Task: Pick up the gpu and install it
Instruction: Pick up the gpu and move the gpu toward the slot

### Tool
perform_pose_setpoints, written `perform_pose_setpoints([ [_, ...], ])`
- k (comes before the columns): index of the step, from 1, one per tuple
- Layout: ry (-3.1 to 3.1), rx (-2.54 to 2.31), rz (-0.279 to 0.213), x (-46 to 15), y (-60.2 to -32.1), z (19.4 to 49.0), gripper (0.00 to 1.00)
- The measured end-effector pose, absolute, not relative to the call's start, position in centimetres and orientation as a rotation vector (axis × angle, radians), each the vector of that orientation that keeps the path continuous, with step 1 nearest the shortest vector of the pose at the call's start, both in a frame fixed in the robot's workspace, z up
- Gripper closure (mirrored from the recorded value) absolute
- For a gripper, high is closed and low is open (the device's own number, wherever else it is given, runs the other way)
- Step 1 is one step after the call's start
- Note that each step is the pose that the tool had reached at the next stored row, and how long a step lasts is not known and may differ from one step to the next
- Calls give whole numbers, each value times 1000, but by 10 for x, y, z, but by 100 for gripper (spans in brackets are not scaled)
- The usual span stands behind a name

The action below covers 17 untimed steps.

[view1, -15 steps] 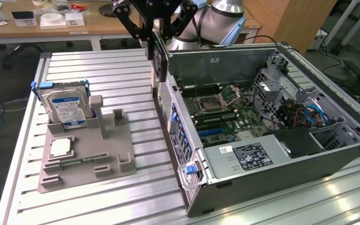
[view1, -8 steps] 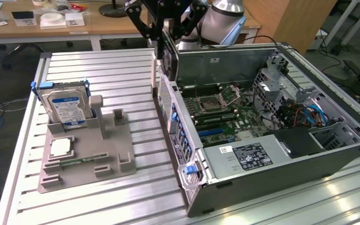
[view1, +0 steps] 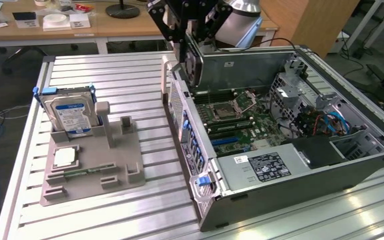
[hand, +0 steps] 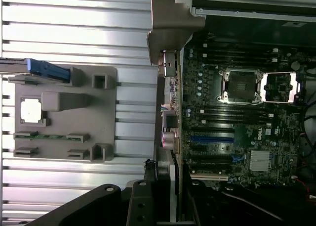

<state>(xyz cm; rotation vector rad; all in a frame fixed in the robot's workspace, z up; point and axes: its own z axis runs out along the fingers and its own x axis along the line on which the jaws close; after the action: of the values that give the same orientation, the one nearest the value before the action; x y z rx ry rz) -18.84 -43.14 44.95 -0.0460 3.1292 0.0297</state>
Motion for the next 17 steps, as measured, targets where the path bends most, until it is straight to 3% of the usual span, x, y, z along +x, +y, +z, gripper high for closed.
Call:
perform_pose_setpoints([
  [17,3129,-47,30,-143,-431,449,72],
])
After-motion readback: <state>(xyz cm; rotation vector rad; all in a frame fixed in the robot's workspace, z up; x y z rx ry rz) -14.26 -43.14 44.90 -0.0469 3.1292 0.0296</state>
